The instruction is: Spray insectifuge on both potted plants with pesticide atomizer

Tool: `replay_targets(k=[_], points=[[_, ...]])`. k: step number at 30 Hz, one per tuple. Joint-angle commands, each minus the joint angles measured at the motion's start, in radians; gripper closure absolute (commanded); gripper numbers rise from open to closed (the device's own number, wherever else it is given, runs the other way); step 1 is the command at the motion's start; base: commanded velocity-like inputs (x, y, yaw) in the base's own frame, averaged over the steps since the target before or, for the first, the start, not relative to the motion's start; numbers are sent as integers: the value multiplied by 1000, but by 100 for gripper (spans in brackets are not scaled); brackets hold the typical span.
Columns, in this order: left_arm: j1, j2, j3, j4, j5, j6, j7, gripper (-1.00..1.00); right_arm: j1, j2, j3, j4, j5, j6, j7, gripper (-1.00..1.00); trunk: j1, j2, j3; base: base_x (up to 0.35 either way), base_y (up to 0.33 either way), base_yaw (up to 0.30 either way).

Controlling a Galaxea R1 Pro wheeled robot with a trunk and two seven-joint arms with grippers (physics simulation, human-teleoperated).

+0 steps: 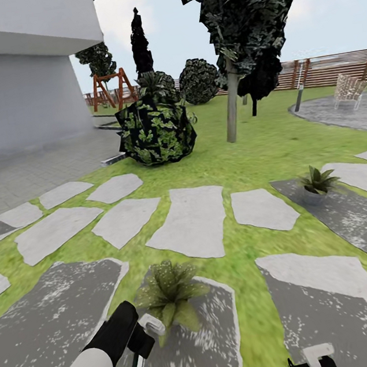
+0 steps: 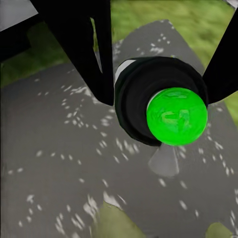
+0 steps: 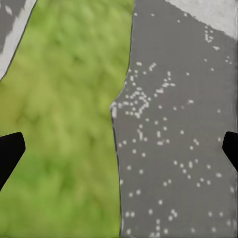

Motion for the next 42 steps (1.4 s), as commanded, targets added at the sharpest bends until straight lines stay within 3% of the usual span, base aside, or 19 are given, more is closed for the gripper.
replay_targets(k=[1, 19, 23, 30, 42], points=[[0, 0, -1, -2, -10, 3, -10, 100, -1, 1, -8, 1, 10, -3, -1, -100, 0, 0, -1, 0, -273, 17], [3, -1, -7, 16, -15, 1, -8, 100, -1, 3, -7, 1, 10, -3, -1, -100, 0, 0, -1, 0, -68, 250], [6, -21, -9, 18, -15, 1, 53, 100, -1, 3, -7, 1, 10, -3, -1, -100, 0, 0, -1, 0, 0, 266], [7, -26, -9, 21, -12, 1, 79, 100, -1, 3, -7, 1, 10, -4, -1, -100, 0, 0, -1, 0, -22, 43], [6, -26, -9, 19, -12, 1, 82, 100, -1, 4, -8, 1, 10, -4, -1, -100, 0, 0, -1, -6, -259, 78]])
